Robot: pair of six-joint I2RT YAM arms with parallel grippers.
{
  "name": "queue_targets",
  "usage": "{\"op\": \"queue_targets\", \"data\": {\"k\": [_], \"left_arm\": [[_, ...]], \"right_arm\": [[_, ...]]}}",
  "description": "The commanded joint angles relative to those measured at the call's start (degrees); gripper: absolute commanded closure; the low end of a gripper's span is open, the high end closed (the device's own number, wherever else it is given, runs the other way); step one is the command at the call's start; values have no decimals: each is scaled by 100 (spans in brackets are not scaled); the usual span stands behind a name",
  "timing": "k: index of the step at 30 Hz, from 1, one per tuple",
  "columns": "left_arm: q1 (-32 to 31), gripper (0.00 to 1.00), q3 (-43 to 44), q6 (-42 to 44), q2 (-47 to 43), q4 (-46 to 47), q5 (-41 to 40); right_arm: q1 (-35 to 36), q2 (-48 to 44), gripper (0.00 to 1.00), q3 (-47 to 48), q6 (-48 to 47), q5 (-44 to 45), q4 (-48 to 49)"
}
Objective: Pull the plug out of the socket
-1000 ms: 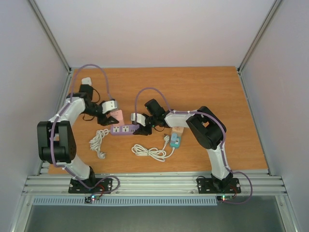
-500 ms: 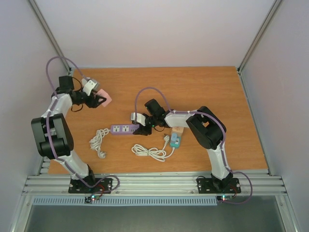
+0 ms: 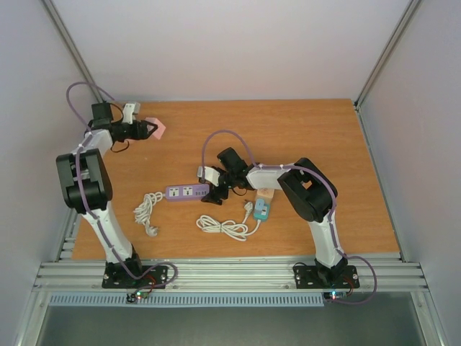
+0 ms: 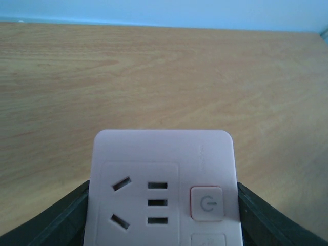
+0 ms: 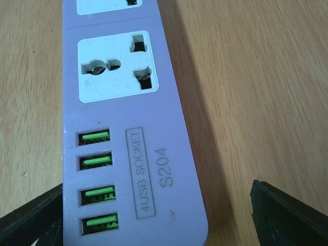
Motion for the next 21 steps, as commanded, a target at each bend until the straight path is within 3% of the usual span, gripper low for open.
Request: {"op": "queue_targets", "data": {"k": [1,11,21], "left_arm": [[5,60,567,-1332,502,888,50],[4,56,1275,-2836,1539,1687,136],[-84,51,1882,-3184,2187,1700,-4]], "right_arm": [[-7,-47,7,-8,93,138,-37],[-8,-197,1,2,220,104,32],[-13,-319,1,45,309,119,60]]}}
